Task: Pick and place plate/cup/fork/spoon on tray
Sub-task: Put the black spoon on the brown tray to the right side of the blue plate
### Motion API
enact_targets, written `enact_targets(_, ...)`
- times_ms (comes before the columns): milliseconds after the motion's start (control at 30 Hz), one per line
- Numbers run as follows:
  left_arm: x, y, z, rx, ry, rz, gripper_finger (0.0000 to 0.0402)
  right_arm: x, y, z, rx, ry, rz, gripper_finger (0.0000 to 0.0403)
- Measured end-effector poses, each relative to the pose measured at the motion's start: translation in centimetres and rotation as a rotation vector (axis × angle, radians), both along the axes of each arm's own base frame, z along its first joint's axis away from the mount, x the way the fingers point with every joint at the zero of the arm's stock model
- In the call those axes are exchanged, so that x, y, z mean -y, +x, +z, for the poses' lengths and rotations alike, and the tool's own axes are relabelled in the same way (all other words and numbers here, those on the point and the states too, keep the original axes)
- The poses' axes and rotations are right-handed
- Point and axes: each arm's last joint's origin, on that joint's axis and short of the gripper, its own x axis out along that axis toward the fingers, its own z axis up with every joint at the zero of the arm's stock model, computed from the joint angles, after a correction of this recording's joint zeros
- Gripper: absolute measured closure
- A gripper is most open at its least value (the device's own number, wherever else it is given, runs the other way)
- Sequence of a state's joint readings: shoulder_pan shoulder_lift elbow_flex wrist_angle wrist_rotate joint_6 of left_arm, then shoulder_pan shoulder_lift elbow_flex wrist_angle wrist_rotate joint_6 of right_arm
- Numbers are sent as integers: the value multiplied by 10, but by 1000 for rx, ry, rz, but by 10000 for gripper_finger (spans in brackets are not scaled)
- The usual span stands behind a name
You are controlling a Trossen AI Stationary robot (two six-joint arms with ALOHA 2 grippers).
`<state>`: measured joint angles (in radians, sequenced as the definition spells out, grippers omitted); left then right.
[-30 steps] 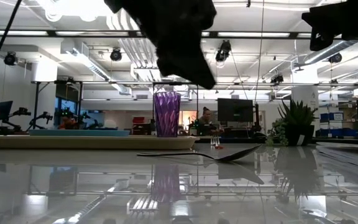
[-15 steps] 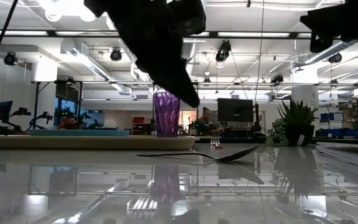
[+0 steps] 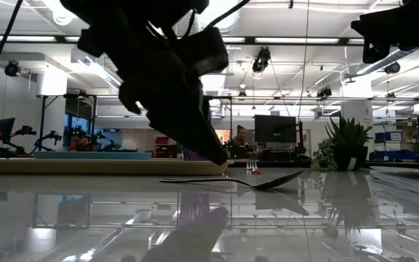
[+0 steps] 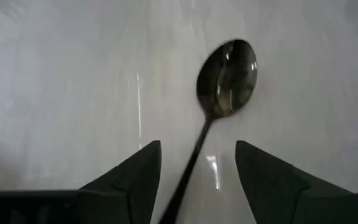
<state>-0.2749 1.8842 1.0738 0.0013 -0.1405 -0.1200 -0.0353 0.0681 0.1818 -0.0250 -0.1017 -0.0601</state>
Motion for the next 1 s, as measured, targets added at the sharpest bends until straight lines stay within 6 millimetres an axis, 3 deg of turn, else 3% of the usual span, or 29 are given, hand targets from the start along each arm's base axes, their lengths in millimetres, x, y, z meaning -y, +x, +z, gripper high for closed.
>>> enact_targets(200,1,4,-17,-17,33,-5,213,0,0,0,-2,9,0,339)
enact_targets(400,2,6,-22,-14,36,-9,225,0,1,-1,-9,8,0,339)
enact_targets(867,3,5,-22,-25,10,-27,387,0,1,-1,-9,6,0,339)
enact_targets(1000,3,5,-21,-27,-17,7,395,0,1,-1,-9,7,1,339)
